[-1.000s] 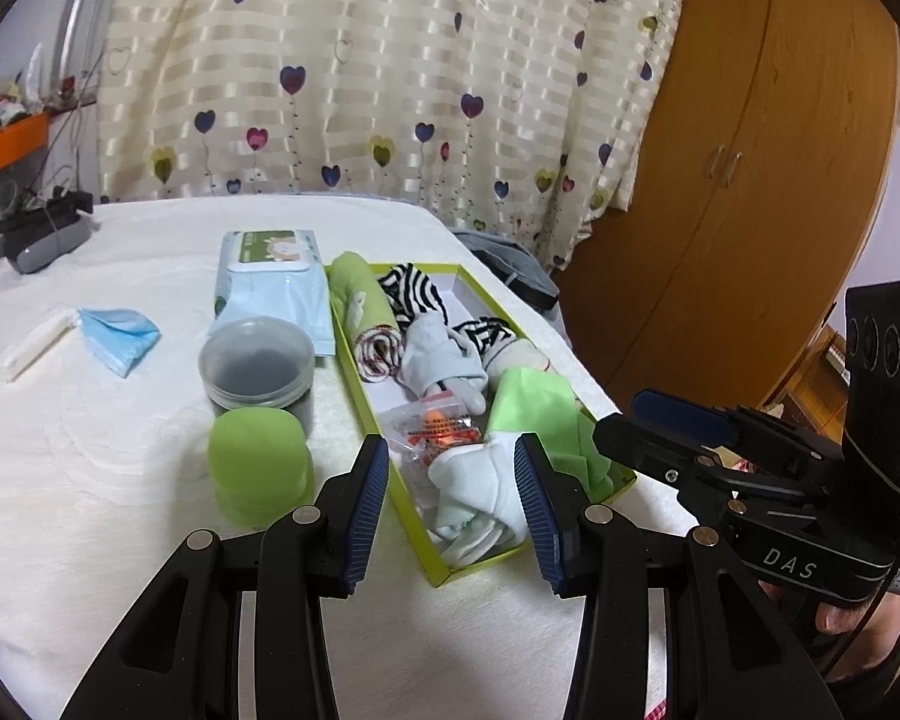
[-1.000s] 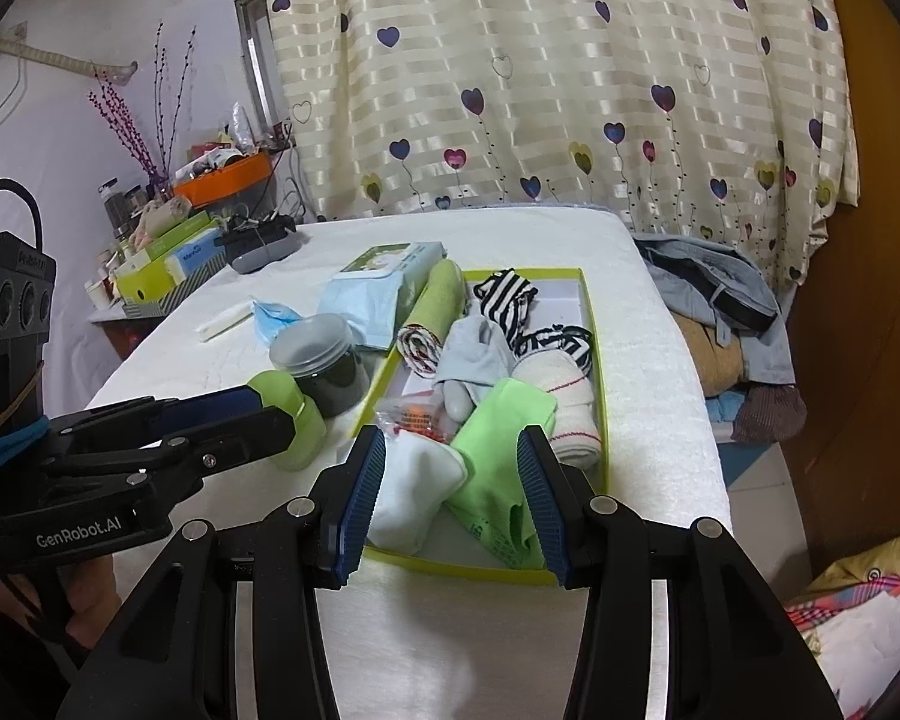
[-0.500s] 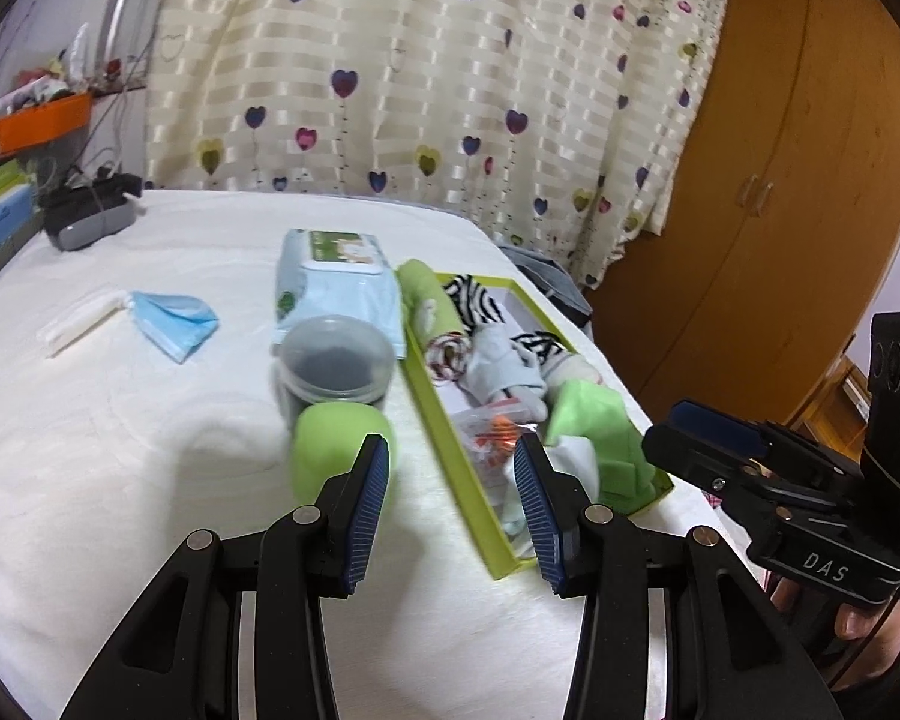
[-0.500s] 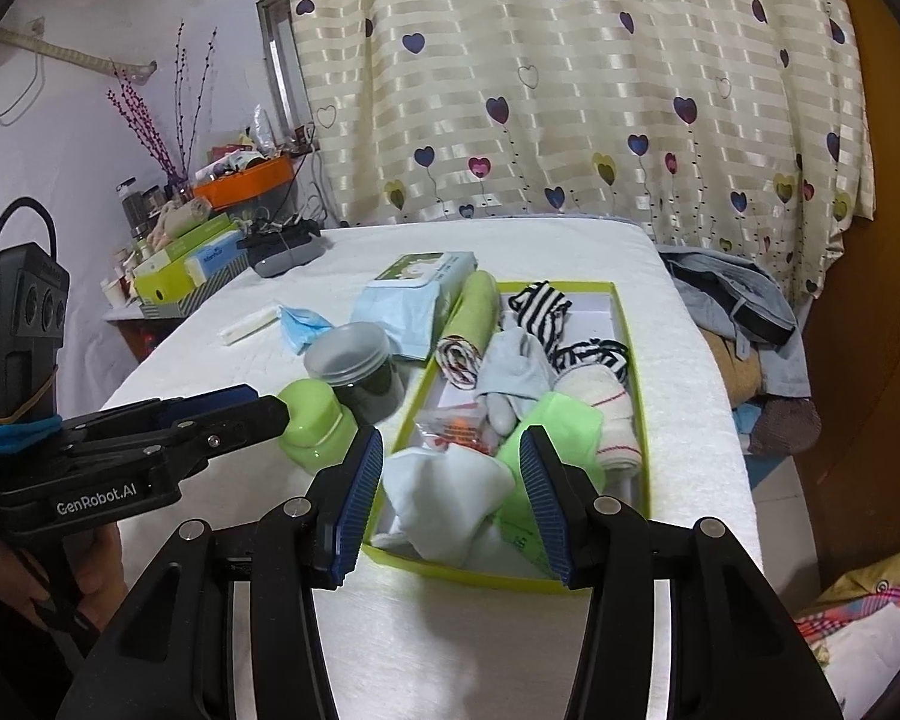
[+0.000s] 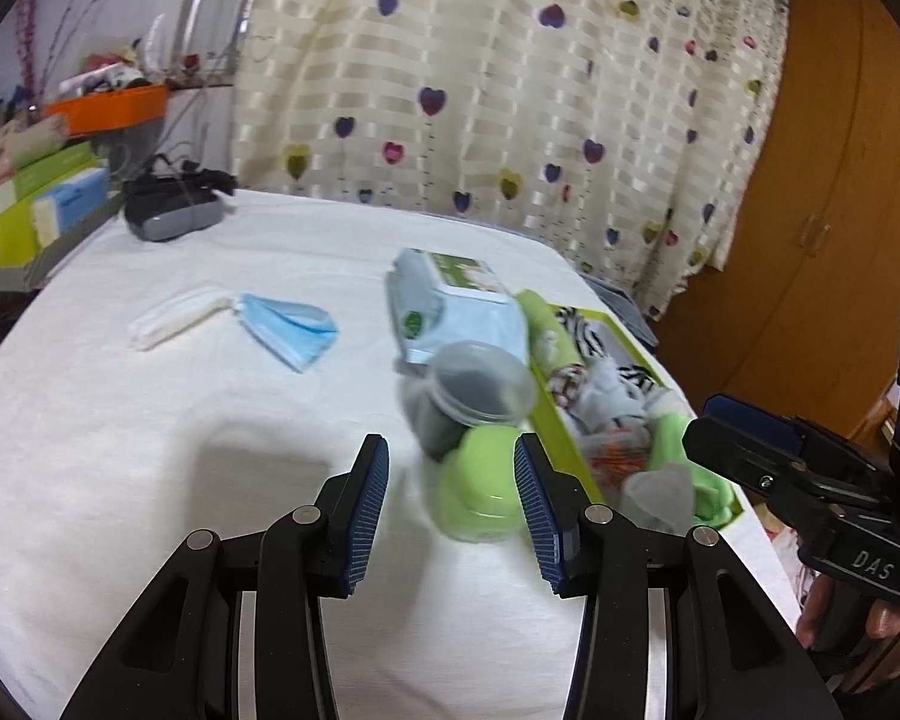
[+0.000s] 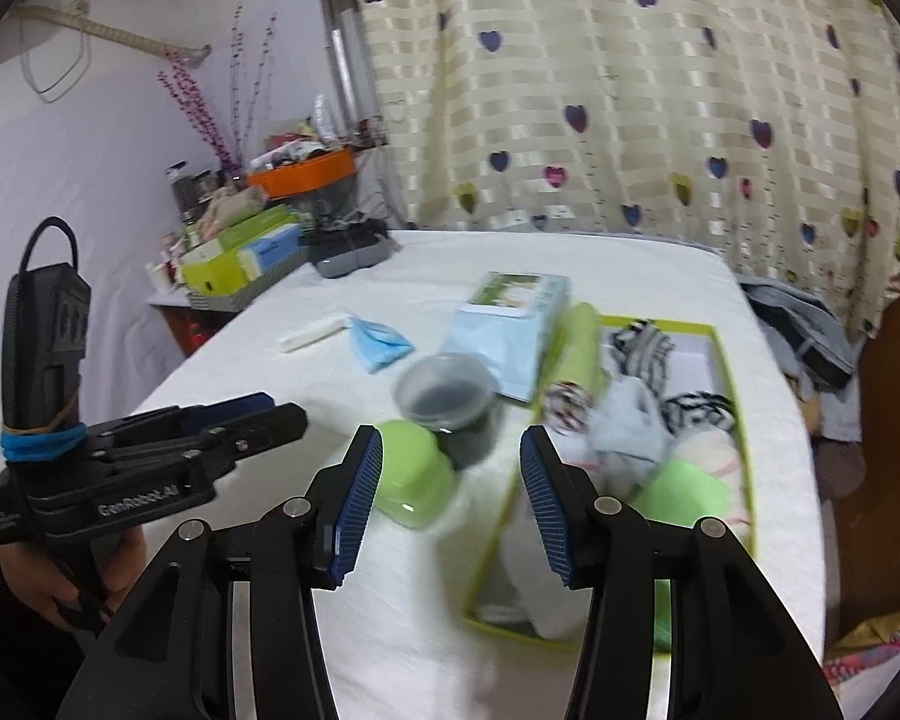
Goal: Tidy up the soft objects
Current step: 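Withdraw both tools from the box toward the white towel and blue mask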
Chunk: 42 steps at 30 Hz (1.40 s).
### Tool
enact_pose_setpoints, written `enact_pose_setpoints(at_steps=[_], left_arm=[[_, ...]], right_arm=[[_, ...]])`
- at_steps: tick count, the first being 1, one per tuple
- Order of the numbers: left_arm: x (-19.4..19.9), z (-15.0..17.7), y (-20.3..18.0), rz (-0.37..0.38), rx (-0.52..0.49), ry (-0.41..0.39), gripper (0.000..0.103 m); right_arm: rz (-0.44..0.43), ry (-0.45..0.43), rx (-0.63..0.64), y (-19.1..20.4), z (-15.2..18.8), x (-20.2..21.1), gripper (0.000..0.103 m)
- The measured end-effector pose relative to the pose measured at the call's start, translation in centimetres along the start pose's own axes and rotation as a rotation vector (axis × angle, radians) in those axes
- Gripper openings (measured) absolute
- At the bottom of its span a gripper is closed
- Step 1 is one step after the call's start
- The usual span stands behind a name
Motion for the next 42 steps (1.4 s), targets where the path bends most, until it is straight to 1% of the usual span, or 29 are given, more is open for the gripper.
enact_pose_setpoints(at_steps=[7,14,21,26,31,36,42], left_arm=[[1.1,-1.0,2.8,-0.066,-0.002,-0.03,0.043],[2.2,-2.3,6.6,-0.144,-0.003,-0.058,0.043],[2.4,-3.2,9.7,-0.193,-0.027,-0.055,0.043],[2.1,-3.8,11.5,-0.217,-0.044,-0.048,0.043],[1.1,-4.2,13.4,-0.227,-0.055,-0.016,0.043],[-0.1,-4.8,15.2,-0.262,-0.118,0.01,0.043],[-1.6,-6.0,17.9,-0.274,-0.136,0.027,0.043]], right_arm=[[-0.034,0.022,0.045,2.5,-1.2,-1.8,0.049],[-0.063,0.035,0.11,5.2,-2.9,-3.6,0.049],[-0.089,0.069,0.187,8.1,-4.2,-6.2,0.049],[-0.102,0.099,0.226,9.7,-4.9,-8.3,0.049],[-0.107,0.145,0.274,11.1,-5.3,-10.7,0.049],[-0.107,0.196,0.338,12.3,-5.7,-13.4,0.049],[-0.09,0.263,0.359,12.2,-6.0,-16.6,0.049]])
Point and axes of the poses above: each gripper's, at about its wrist camera, not at the fingertips, and x roughly against the way its jaws point, y to its left, z to its underside, the point moved 7 cm from there along -x, roughly the way its jaws point, and after that the axes turned 4 degrees about z, right-handed, at the moved point
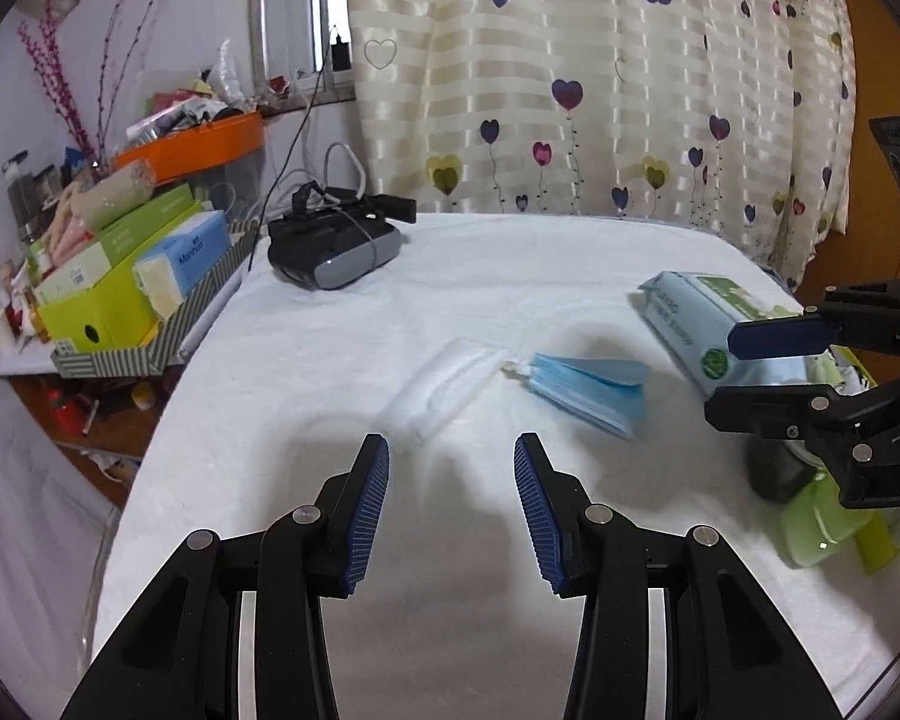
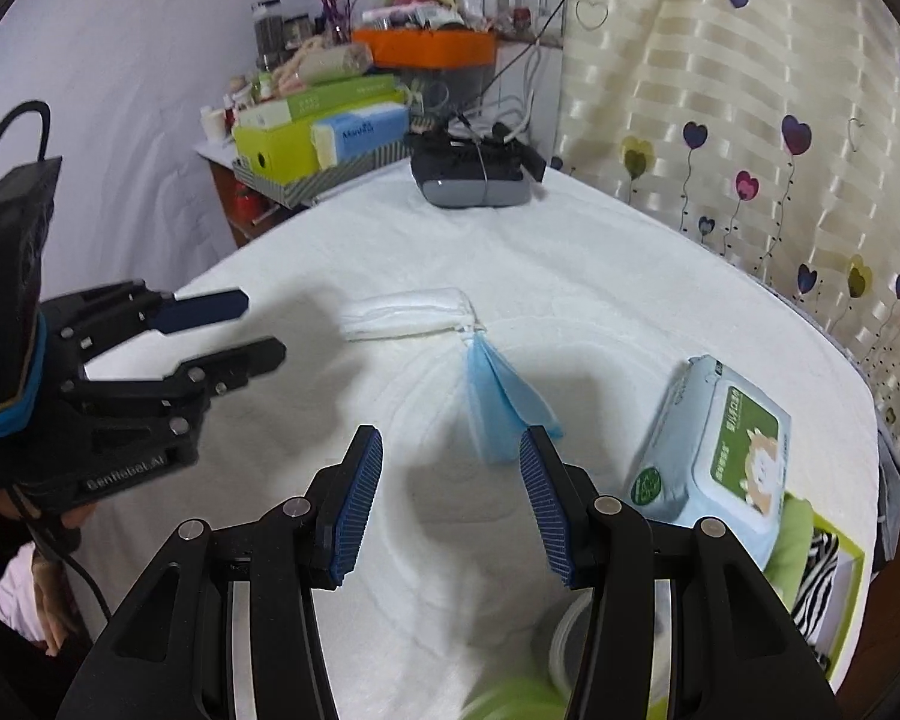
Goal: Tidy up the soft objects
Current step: 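Withdraw both tools from the box toward the white towel and blue mask, then grasp the white towel with the left tool while the right tool grasps the blue mask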
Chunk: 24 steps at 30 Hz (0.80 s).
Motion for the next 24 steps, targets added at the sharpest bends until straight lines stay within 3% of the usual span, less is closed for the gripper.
enact_pose_setpoints(at_steps=[6,15,18,24], left_arm=[[-2.8,-1.0,1.3,0.009,-0.059,-0.001,0.043],[-8.6,-1.0,2.2,0.059,-0.151,0.081,0.046],[-9.9,-1.0,2.2,0.075,-0.16,0.097,0.051],[-11.8,-0.4,1.5,0.115,-0.17,0.168,0.051]], right_arm=[[-0.002,0.069,0.024,-0.5,-0.2,-2.6,0.049],[0.007,0.155,0.033,-1.8,-0.1,-5.8,0.049],[0.019,0.188,0.047,-2.2,-0.5,-7.1,0.049],[0.039,0.268,0.057,-2.9,-0.5,-9.8,0.049]])
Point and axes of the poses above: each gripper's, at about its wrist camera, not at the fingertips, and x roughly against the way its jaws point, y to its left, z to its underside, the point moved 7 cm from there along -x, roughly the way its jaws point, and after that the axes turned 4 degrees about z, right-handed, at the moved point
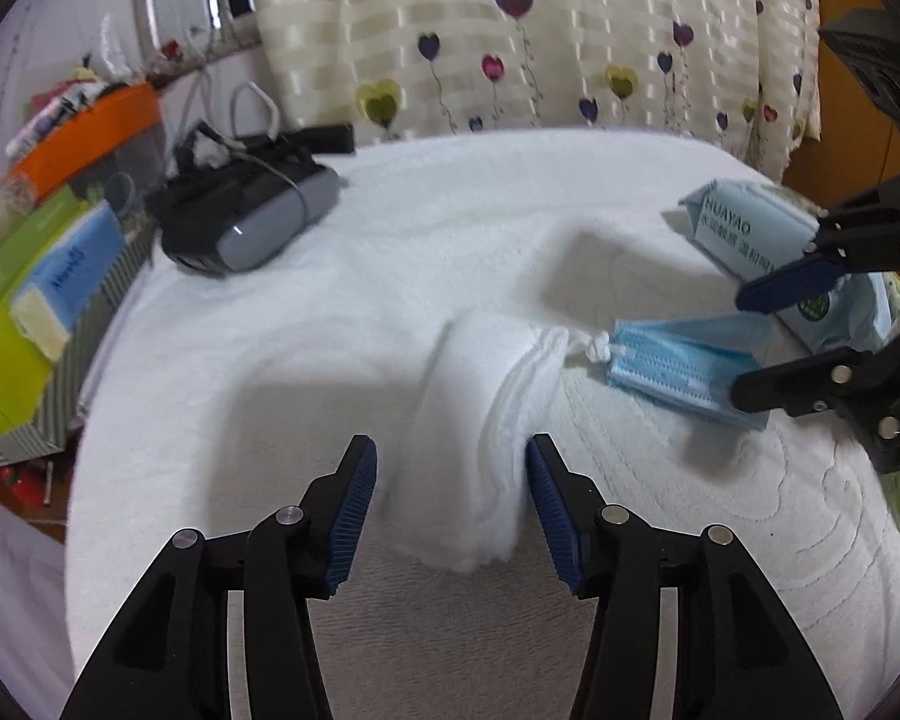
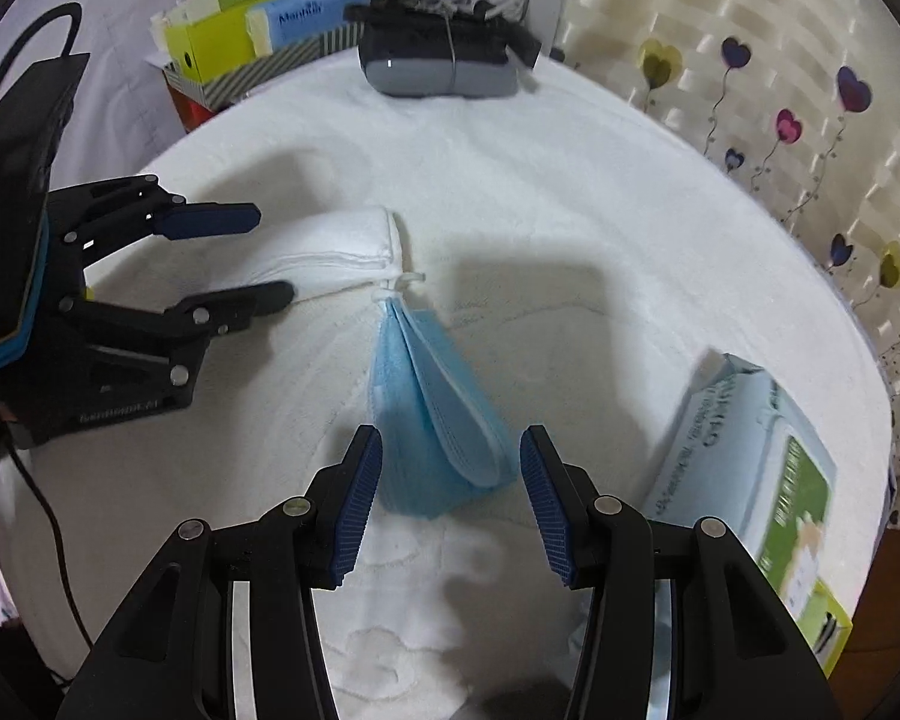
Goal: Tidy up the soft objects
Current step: 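Grasp the white towel with the left tool while the right tool grasps the blue mask, then carry the white towel and blue mask over the green box with both tools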
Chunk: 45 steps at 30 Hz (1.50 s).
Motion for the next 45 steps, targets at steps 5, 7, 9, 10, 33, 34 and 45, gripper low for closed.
enact_pose_setpoints(at_steps=[5,7,9,10,33,34,45], left_arm=[[-0.1,0.1,0.2,0.016,0.029,0.004,0.049],[-0.1,0.1,0.3,0.025,0.042,0.004,0.037],[0.1,0.1,0.3,0.018,0.046,0.0,0.032],[0.3,0.1,0.2,0.015,0.05,-0.004,0.028],[15.1,0.7,-7.5,0.093,0.212,-0.264,0.024],[15.5,0.8,-8.1,0.091,0.214,-0.272,0.024],[18.8,2.4,-14.9,0.14,0.269,-0.329,0.024]], right_arm=[[-0.013,0.037,-0.002,0.1,-0.3,-1.2,0.049],[-0.008,0.034,0.0,0.1,-0.4,-1.3,0.045],[-0.003,0.029,0.009,0.2,-0.4,-1.3,0.031],[-0.003,0.024,0.013,0.3,-0.5,-1.2,0.023],[-0.102,-0.392,-0.198,0.9,4.8,13.8,0.012],[-0.105,-0.405,-0.207,0.9,5.4,14.4,0.012],[-0.114,-0.519,-0.314,0.6,11.6,18.8,0.012]])
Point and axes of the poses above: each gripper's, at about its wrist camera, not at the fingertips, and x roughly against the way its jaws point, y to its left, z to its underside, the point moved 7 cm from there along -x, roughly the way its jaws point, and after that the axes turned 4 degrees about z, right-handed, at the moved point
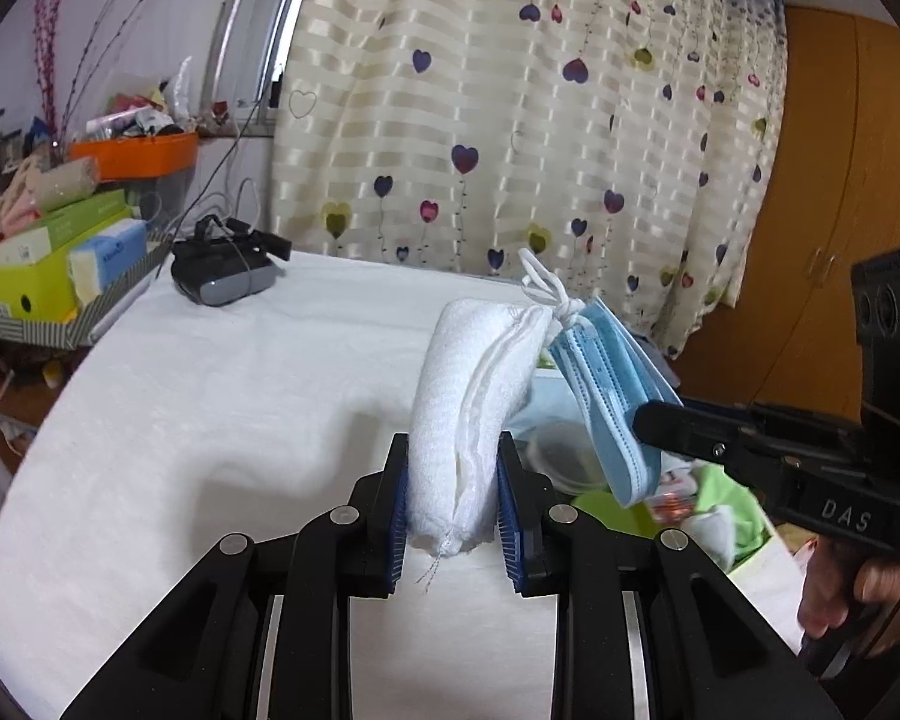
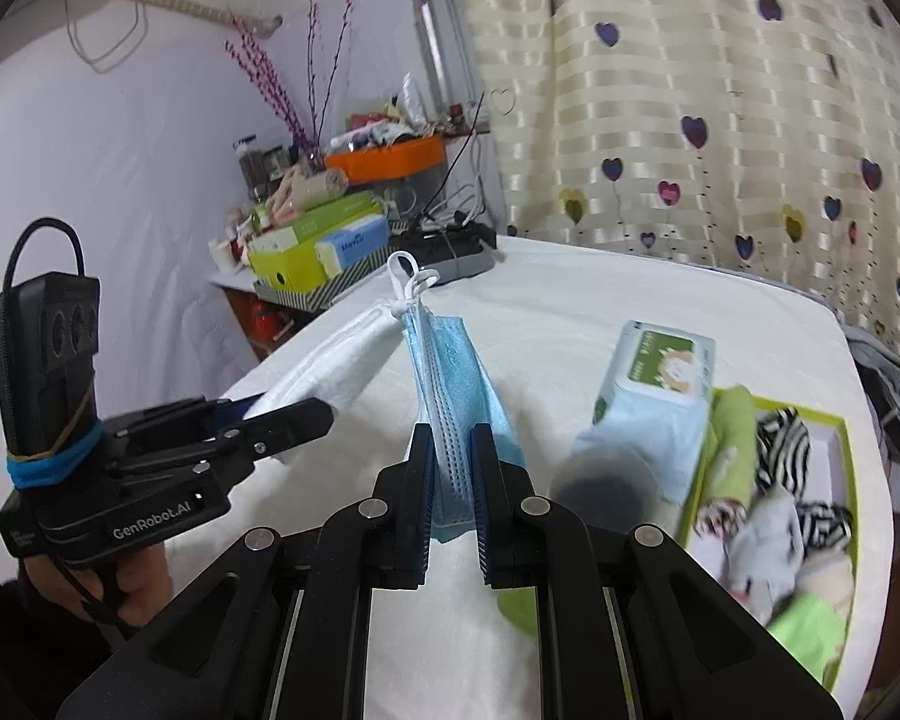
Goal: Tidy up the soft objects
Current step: 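Carry the white towel and blue mask over the green box with both tools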
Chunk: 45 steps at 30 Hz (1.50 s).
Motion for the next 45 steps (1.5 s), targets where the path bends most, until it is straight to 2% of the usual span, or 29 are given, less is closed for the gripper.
enact_pose_setpoints(at_steps=[7,20,34,45], left_arm=[[0.7,1.1,-2.7,0.028,0.02,-0.007,0.024],[0.7,1.5,-6.3,0.061,-0.012,-0.012,0.024],[-1.9,2.0,-9.6,0.089,-0.042,0.028,0.024],[-4.4,2.2,-12.4,0.122,-0.069,0.067,0.024]], right_arm=[[0.013,-0.042,-0.045,-1.1,1.3,2.7,0.012],[0.036,-0.104,-0.111,-3.6,2.5,6.3,0.012],[0.063,-0.108,-0.158,-6.7,3.7,7.4,0.012],[0.124,-0.115,-0.218,-10.7,4.9,8.7,0.012]])
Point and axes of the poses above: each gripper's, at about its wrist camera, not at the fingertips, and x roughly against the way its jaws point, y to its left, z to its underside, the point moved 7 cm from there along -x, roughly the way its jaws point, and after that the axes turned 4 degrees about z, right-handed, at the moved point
